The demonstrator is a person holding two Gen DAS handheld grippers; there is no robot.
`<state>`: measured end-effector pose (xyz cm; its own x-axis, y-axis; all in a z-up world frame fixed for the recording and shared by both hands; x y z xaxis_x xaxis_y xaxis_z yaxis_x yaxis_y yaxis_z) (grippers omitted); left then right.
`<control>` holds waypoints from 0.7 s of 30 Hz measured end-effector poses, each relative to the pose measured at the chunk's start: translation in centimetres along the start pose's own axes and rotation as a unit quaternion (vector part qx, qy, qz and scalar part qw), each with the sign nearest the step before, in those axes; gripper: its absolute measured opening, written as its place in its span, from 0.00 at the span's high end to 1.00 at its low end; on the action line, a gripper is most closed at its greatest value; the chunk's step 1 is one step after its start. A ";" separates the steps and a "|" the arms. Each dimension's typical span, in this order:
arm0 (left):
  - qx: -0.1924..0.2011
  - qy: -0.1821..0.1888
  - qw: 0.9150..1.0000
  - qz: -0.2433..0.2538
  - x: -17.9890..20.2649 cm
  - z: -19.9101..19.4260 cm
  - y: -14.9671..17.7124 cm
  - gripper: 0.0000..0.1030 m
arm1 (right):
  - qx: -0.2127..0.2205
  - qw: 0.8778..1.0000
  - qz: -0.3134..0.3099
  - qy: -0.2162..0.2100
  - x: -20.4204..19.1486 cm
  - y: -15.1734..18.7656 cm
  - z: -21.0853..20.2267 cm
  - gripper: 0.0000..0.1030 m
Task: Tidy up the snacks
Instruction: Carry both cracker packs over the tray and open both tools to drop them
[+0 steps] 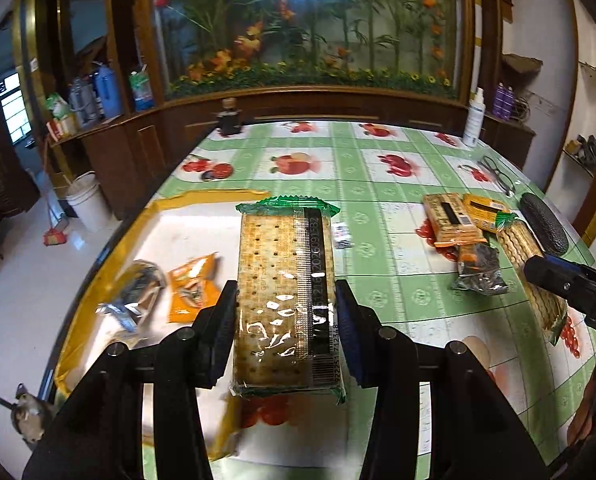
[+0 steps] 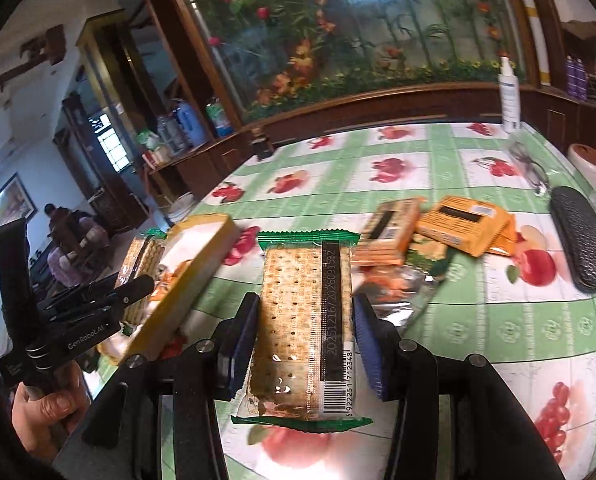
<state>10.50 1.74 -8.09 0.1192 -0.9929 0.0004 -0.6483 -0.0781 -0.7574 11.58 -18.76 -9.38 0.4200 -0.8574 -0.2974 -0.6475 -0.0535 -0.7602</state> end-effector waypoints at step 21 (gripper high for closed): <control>0.006 -0.060 0.996 -0.065 -8.9 -0.8 1.3 0.57 | -0.034 0.993 -0.047 -0.106 -10.3 -0.6 4.5 0.54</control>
<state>8.00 10.37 -8.50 0.2913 -0.9564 0.0221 -0.6117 -0.2040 -0.7643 10.51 -7.56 -8.48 0.6007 -0.7200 -0.3475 -0.6374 -0.1689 -0.7518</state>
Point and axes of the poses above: each gripper's, at about its wrist camera, not at the fingertips, and z roughly the way its jaws point, x to its right, y to its underside, the point moved 7 cm from there along z, roughly the way its jaws point, and after that the axes turned 4 degrees about -z, right-handed, at the moved point
